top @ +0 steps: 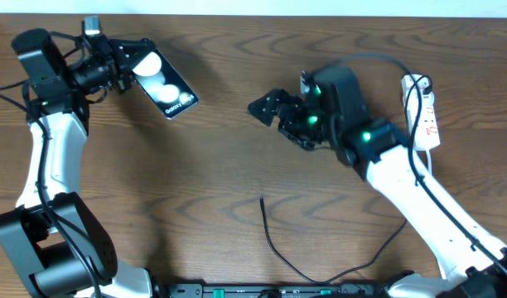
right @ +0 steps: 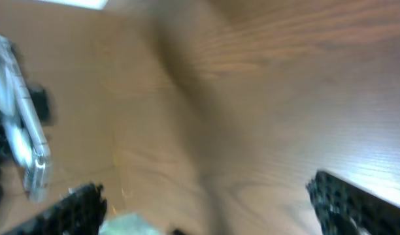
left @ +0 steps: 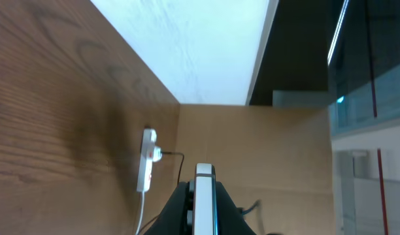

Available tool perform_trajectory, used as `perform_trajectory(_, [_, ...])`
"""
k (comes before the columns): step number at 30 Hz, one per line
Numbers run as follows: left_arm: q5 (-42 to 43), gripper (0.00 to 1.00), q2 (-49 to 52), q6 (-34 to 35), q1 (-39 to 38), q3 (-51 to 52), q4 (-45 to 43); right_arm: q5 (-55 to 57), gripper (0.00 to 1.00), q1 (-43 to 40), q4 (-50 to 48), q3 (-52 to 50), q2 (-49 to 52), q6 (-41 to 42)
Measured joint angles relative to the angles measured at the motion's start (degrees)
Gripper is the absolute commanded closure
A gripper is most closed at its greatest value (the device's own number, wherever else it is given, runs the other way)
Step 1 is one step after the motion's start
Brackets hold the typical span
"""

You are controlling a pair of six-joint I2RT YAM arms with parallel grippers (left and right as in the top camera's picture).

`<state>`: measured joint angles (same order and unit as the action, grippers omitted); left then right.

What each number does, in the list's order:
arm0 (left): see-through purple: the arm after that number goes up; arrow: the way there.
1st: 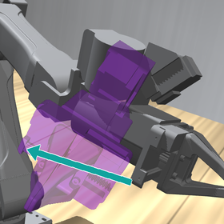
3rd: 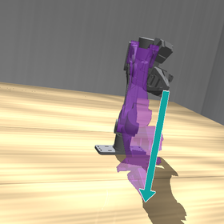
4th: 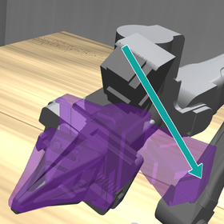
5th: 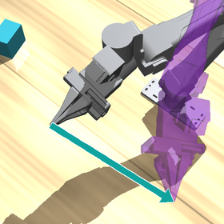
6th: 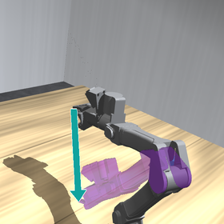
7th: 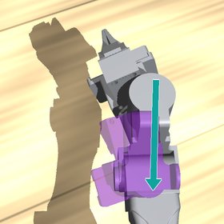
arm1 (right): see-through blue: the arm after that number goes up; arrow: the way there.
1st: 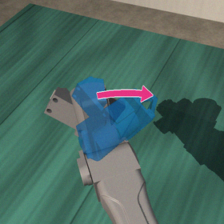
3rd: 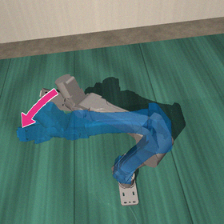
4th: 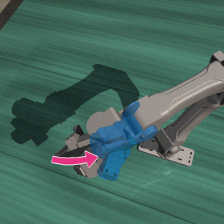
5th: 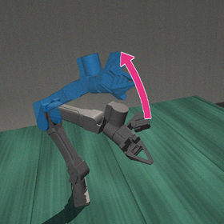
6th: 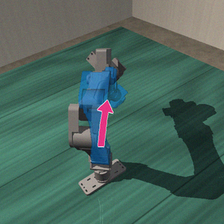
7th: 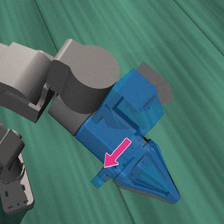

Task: Plug charger to phone and switch on socket
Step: 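Lower the right gripper to the table and grasp the black charger cable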

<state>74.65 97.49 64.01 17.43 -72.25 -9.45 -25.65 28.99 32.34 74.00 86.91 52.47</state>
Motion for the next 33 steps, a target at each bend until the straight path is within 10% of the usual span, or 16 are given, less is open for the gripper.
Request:
perform_trajectory(10, [1.6,0.92,0.0,-2.2,-0.6,0.0,0.0,7.8,0.01,9.5,13.4,3.1,7.5,-13.5])
perform_trajectory(33, [2.8,0.93,0.0,-4.1,-0.6,0.0,0.0,14.8,0.20,22.4,25.0,2.8,28.2,3.3])
